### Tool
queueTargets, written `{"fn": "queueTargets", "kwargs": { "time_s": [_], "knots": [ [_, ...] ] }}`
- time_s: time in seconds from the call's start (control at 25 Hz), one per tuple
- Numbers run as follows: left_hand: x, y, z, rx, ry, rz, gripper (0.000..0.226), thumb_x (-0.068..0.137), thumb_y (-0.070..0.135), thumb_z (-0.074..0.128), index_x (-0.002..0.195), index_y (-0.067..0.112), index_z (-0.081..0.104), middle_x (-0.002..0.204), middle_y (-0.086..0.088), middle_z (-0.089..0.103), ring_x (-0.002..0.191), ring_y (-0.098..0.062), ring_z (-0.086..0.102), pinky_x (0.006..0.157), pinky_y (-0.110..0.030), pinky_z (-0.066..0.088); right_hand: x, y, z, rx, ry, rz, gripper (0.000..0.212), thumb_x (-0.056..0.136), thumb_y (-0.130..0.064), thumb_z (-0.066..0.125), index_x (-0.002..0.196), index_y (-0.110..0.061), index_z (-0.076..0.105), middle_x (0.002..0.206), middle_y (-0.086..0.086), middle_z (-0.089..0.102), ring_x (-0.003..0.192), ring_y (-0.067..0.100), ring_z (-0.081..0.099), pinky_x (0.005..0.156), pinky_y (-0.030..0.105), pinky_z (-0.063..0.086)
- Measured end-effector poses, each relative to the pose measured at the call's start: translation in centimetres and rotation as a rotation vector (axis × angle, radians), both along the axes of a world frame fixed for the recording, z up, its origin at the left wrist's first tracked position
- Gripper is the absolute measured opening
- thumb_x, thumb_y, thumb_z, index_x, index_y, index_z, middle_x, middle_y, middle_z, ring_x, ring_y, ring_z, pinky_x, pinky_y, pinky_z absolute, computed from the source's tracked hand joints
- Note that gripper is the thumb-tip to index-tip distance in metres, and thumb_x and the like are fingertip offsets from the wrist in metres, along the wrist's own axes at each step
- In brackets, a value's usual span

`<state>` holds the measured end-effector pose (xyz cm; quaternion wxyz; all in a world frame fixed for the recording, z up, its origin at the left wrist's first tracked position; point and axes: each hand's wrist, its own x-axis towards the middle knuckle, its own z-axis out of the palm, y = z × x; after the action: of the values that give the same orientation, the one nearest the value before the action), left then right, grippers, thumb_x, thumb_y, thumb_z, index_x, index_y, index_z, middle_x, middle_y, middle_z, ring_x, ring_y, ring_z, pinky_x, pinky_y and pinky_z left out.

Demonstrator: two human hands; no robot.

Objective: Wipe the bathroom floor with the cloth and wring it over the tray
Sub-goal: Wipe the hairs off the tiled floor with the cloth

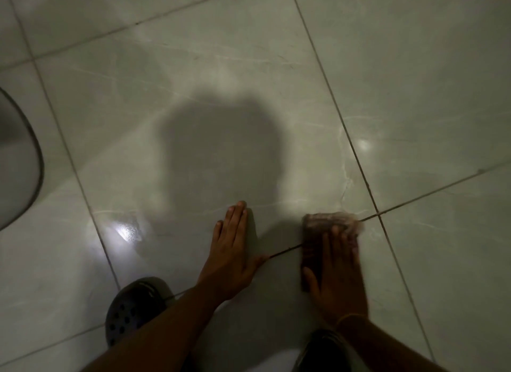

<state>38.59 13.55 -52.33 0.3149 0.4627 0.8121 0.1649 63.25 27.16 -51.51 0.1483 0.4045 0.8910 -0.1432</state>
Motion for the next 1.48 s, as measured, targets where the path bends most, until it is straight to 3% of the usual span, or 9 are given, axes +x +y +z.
{"fn": "queueTargets", "kwargs": {
  "time_s": [0.24,0.44,0.64,0.76,0.92,1.08,1.2,1.32,1.48],
  "knots": [
    [0.1,0.1,0.1,0.001,-0.004,0.001,0.1,0.098,0.075,0.04,0.169,0.02,-0.006,0.179,0.003,-0.01,0.166,-0.02,-0.009,0.131,-0.047,0.004,-8.3,12.6,-0.2,0.114,-0.02,-0.441,0.091,0.102,-0.058,0.027,0.169,0.004,0.016,0.177,0.028,0.011,0.164,0.047,0.014,0.13,0.063,0.018],
    [0.0,0.3,0.4,-0.016,-0.069,0.049,0.104,0.095,0.079,0.038,0.169,0.02,-0.005,0.178,0.009,-0.015,0.166,-0.016,-0.011,0.131,-0.045,0.001,-15.7,5.3,-1.0,0.121,0.062,-0.042,0.084,0.104,-0.055,0.039,0.17,-0.005,0.024,0.177,0.022,0.02,0.163,0.042,0.021,0.131,0.059,0.019],
    [0.0,0.7,0.7,-0.017,-0.094,0.089,0.107,0.093,0.082,0.039,0.169,0.02,-0.004,0.178,0.01,-0.013,0.166,-0.014,-0.01,0.131,-0.045,0.002,-4.4,-1.3,0.0,-0.017,0.078,0.259,0.082,0.102,-0.055,0.049,0.169,-0.012,0.028,0.18,0.011,0.014,0.165,0.035,0.021,0.127,0.061,0.027],
    [-0.3,0.8,1.3,-0.035,-0.116,0.098,0.109,0.089,0.086,0.035,0.169,0.025,-0.009,0.177,0.015,-0.016,0.165,-0.009,-0.014,0.13,-0.043,0.0,0.5,2.5,1.5,0.044,-0.077,0.074,0.088,0.099,-0.062,0.041,0.17,-0.011,0.026,0.179,0.015,0.014,0.161,0.043,0.026,0.128,0.061,0.026],
    [0.0,1.2,1.9,-0.073,-0.14,0.115,0.109,0.089,0.085,0.036,0.168,0.026,-0.01,0.176,0.016,-0.017,0.163,-0.006,-0.017,0.13,-0.038,-0.005,-6.4,8.8,2.0,0.036,-0.115,-0.235,0.089,0.102,-0.064,0.026,0.171,-0.009,0.018,0.179,0.017,0.012,0.164,0.045,0.013,0.13,0.064,0.02],
    [0.7,2.6,3.9,-0.063,-0.069,0.236,0.085,0.102,0.056,0.05,0.168,0.013,0.017,0.178,-0.003,0.015,0.165,-0.021,0.013,0.133,-0.039,0.012,-12.9,7.1,1.7,-0.043,-0.063,0.058,0.086,0.103,-0.062,0.036,0.173,-0.015,0.014,0.18,0.012,0.012,0.165,0.04,0.014,0.132,0.061,0.015],
    [2.2,5.4,6.0,-0.051,-0.111,0.352,0.056,0.105,0.029,0.055,0.156,0.008,0.044,0.157,-0.016,0.051,0.143,-0.032,0.051,0.119,-0.038,0.039,-11.2,4.3,3.0,-0.117,-0.058,0.152,0.079,0.105,-0.057,0.044,0.171,-0.017,0.025,0.18,0.009,0.018,0.164,0.039,0.022,0.128,0.065,0.024],
    [4.5,9.5,7.5,-0.153,-0.326,0.613,0.039,0.103,0.026,0.055,0.14,0.015,0.054,0.13,-0.012,0.07,0.116,-0.033,0.07,0.1,-0.039,0.056,-9.5,4.7,4.5,-0.045,-0.135,-0.05,0.075,0.102,-0.053,0.054,0.165,-0.018,0.038,0.172,0.014,0.034,0.156,0.04,0.038,0.115,0.067,0.036],
    [4.2,14.9,6.9,-0.299,-0.587,1.014,0.043,0.094,0.03,0.072,0.129,0.006,0.064,0.127,-0.017,0.073,0.116,-0.037,0.072,0.094,-0.038,0.057,-11.9,7.8,5.1,-0.213,-0.061,-0.494,0.075,0.092,-0.041,0.072,0.156,-0.018,0.039,0.148,0.012,0.054,0.133,0.035,0.057,0.112,0.06,0.042]
  ]
}}
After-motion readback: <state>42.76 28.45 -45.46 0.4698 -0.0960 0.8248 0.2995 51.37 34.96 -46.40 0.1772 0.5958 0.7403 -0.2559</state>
